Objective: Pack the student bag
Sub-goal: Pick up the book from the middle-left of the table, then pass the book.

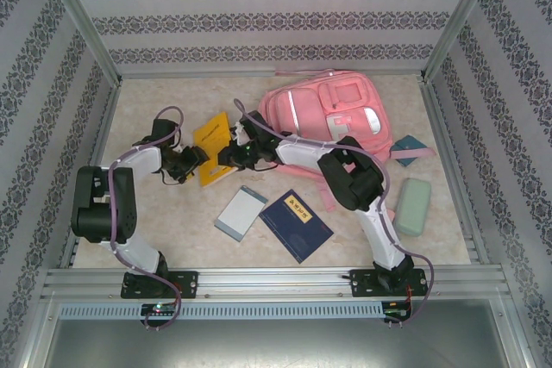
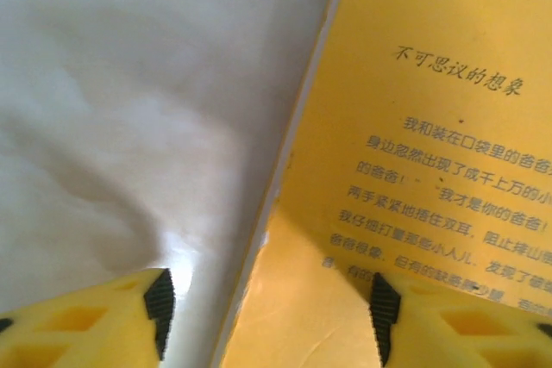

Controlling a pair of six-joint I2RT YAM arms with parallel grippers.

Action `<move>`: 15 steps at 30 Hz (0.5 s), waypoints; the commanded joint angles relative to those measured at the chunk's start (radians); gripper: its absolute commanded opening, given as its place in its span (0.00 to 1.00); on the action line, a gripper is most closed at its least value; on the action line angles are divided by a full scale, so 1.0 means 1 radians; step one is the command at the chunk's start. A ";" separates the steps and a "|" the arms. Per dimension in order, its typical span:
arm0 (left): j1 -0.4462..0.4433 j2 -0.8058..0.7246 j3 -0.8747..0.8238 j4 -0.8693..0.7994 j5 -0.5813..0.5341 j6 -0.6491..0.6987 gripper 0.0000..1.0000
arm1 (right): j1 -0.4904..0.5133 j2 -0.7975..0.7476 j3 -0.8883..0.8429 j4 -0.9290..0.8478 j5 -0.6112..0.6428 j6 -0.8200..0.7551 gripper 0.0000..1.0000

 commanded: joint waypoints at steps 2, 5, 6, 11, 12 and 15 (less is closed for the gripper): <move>0.011 -0.088 -0.028 0.151 0.130 -0.125 0.78 | -0.048 -0.154 -0.015 0.119 -0.051 -0.001 0.00; 0.024 -0.111 -0.056 0.286 0.199 -0.218 0.87 | -0.077 -0.200 -0.019 0.142 -0.069 0.018 0.00; 0.026 -0.113 -0.066 0.341 0.225 -0.251 0.89 | -0.085 -0.211 -0.020 0.155 -0.077 0.030 0.00; 0.027 -0.096 -0.119 0.661 0.323 -0.455 0.94 | -0.112 -0.241 -0.019 0.243 -0.119 0.112 0.00; 0.028 -0.089 -0.124 0.709 0.334 -0.483 0.94 | -0.115 -0.243 -0.019 0.262 -0.127 0.131 0.00; 0.027 -0.059 -0.129 0.843 0.373 -0.558 0.93 | -0.115 -0.241 -0.016 0.322 -0.147 0.185 0.00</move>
